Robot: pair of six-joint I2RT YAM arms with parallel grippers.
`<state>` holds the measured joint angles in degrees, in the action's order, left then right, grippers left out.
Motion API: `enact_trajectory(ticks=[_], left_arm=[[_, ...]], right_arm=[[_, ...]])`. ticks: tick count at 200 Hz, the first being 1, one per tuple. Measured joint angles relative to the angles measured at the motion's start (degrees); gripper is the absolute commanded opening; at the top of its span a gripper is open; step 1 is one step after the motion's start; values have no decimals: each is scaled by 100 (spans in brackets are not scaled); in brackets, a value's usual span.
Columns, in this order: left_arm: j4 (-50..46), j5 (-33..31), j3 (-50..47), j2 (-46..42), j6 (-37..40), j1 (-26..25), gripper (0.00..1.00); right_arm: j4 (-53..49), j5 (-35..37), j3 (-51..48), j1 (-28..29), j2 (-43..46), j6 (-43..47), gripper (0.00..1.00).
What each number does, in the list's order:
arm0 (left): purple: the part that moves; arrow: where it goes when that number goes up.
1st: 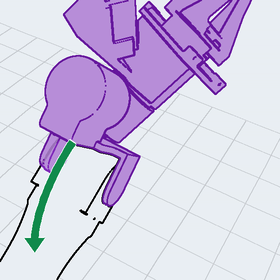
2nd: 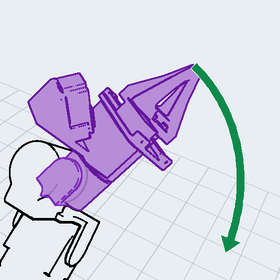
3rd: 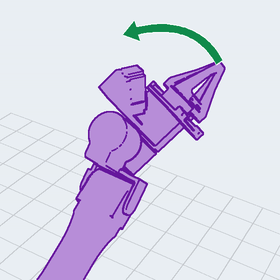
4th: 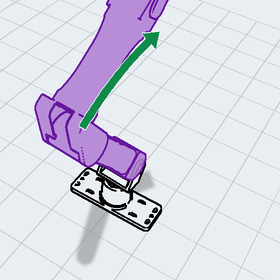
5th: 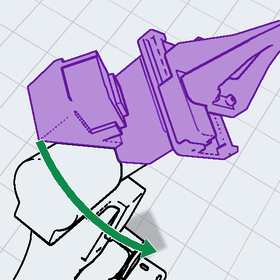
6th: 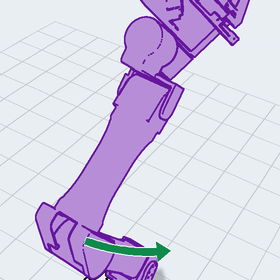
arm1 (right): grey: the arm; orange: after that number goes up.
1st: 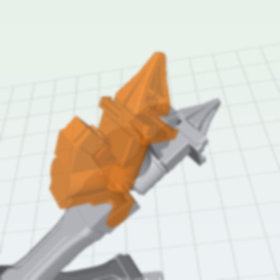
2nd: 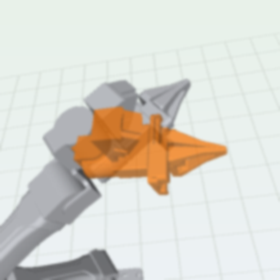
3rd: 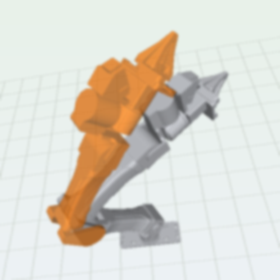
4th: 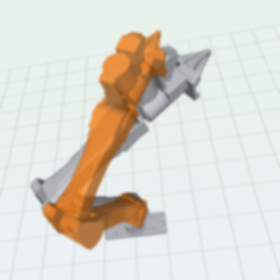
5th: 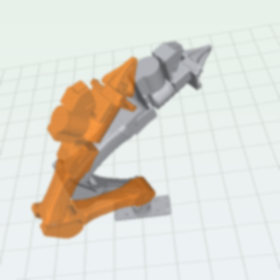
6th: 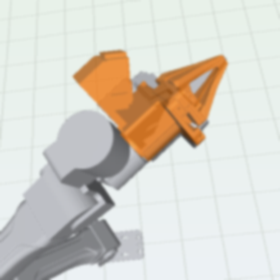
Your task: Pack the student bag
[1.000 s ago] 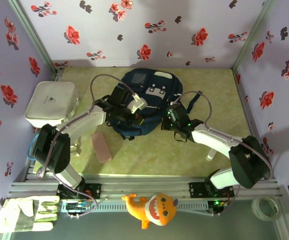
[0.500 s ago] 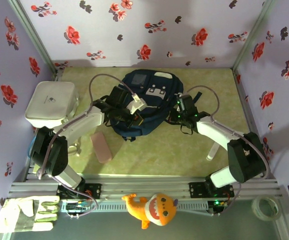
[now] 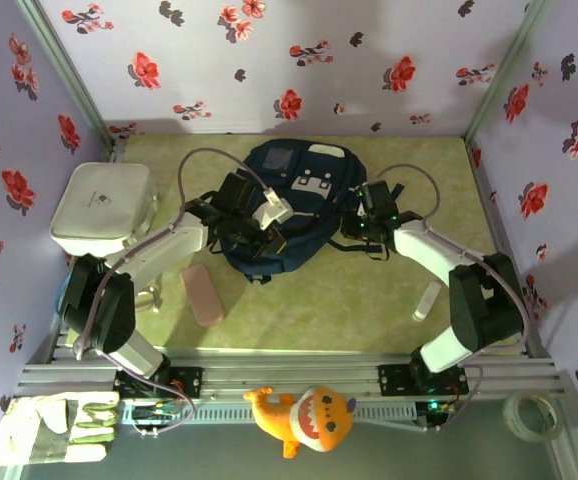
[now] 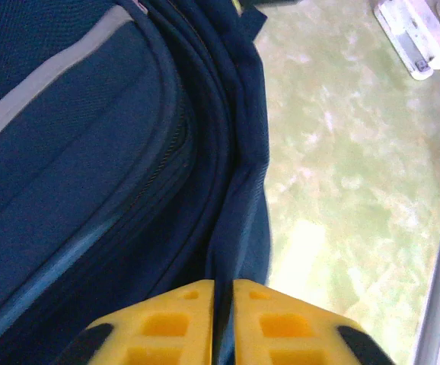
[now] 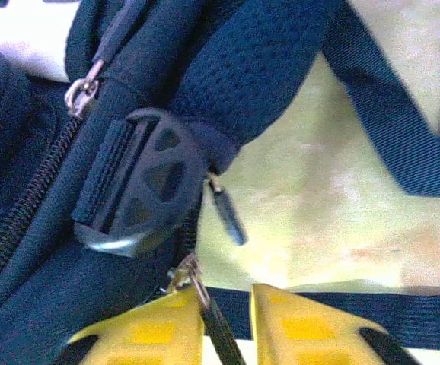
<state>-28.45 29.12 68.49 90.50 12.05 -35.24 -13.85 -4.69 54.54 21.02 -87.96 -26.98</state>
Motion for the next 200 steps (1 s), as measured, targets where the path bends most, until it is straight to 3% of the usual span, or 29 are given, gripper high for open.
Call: enact_trajectory(ticks=[23,69,139,200], left_arm=[[-98,-13,9,-133,-122,15,53],[-96,-717,225,-31,-271,-101,69],[-638,-2516,1596,1456,-48,-1071,72],[-1084,-3462,2640,2575,-55,-1628,67]], right_arm=[[-2,39,-249,-205,516,0,56],[-4,243,-994,-238,1862,-197,75],[-26,713,-1552,-238,2481,-568,81],[-24,944,-1729,-334,2758,-758,82]])
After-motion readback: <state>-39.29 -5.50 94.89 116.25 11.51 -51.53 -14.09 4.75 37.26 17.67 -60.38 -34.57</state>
